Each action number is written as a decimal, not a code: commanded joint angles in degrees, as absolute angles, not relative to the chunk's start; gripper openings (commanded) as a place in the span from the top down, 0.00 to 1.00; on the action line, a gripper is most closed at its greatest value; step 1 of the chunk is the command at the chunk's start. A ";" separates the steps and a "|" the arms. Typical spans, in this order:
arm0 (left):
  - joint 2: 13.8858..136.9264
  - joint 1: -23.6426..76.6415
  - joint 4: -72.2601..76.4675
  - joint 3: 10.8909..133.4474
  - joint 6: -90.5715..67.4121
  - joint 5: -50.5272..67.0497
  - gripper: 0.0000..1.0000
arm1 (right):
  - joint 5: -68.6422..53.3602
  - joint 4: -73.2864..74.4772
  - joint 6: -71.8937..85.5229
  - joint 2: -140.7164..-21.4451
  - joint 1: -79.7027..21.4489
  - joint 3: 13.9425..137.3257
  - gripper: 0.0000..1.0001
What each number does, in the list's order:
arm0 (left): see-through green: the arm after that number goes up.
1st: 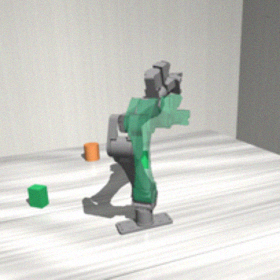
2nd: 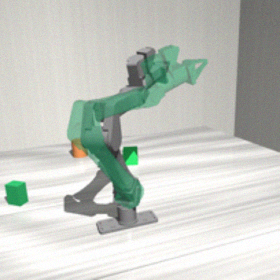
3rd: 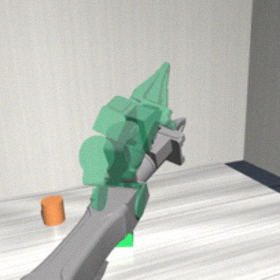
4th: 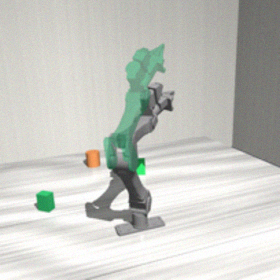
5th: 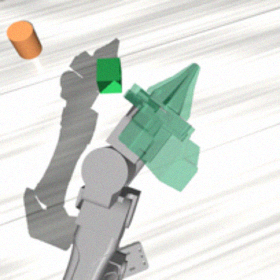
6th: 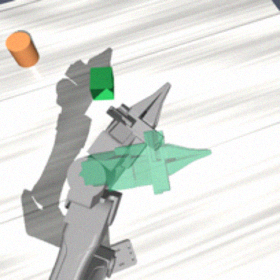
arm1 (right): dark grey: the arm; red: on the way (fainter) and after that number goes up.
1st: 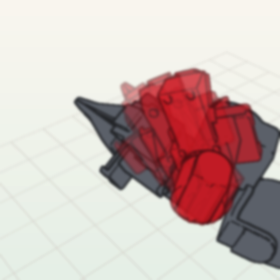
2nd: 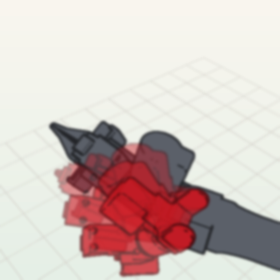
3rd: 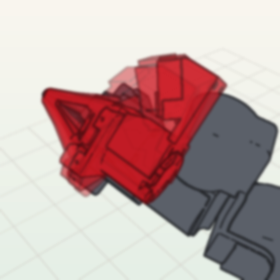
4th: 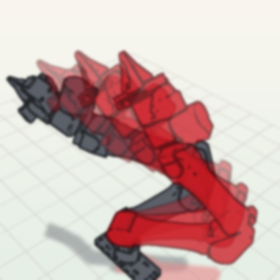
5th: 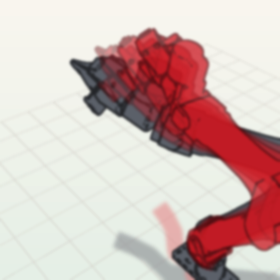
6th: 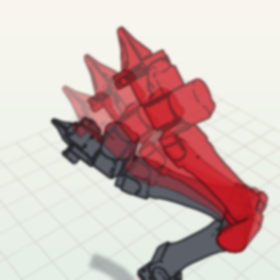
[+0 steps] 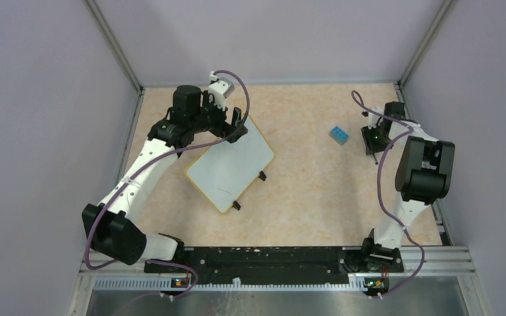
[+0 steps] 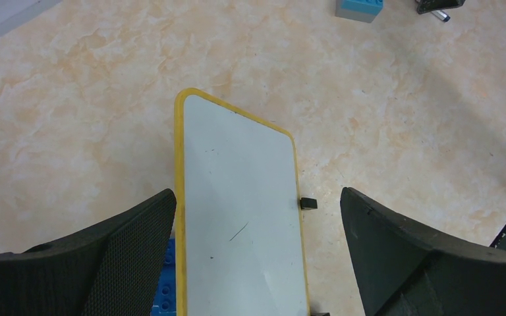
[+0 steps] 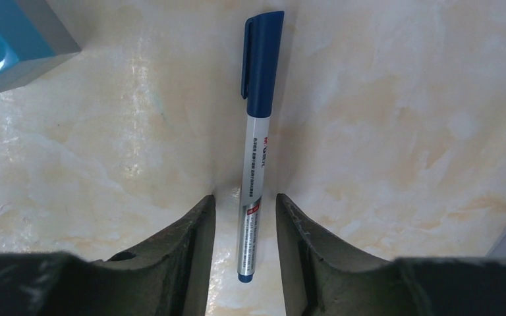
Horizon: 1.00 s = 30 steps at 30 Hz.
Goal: Write a sentence on the whiteboard
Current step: Pick up the whiteboard marker from the center of the board.
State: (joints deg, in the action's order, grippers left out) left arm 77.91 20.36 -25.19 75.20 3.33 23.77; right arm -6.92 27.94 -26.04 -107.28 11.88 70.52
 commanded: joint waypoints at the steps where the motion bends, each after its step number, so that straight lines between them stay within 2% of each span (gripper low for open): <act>1: 77.69 20.61 -22.24 74.97 2.84 25.97 0.01 | -5.48 26.97 -27.37 -109.10 12.30 72.10 0.65; 10: 77.91 20.83 -23.22 75.66 4.22 27.87 0.01 | -7.61 29.16 -28.23 -103.20 12.30 67.34 0.95; 18: 78.42 21.12 -28.74 79.54 12.04 33.12 0.01 | -17.50 41.52 -29.51 -89.11 10.48 71.53 0.97; 24: 76.30 21.54 -32.79 80.59 25.41 44.53 0.01 | -28.74 50.54 -27.01 -81.62 1.94 72.31 0.97; 27: 76.84 23.32 -36.11 82.07 32.23 45.37 0.01 | -34.48 52.95 -24.62 -79.78 -3.33 73.16 0.97; 30: 79.03 27.23 -46.58 87.57 45.09 41.48 0.01 | -39.93 54.90 -22.29 -78.91 -8.09 73.98 0.97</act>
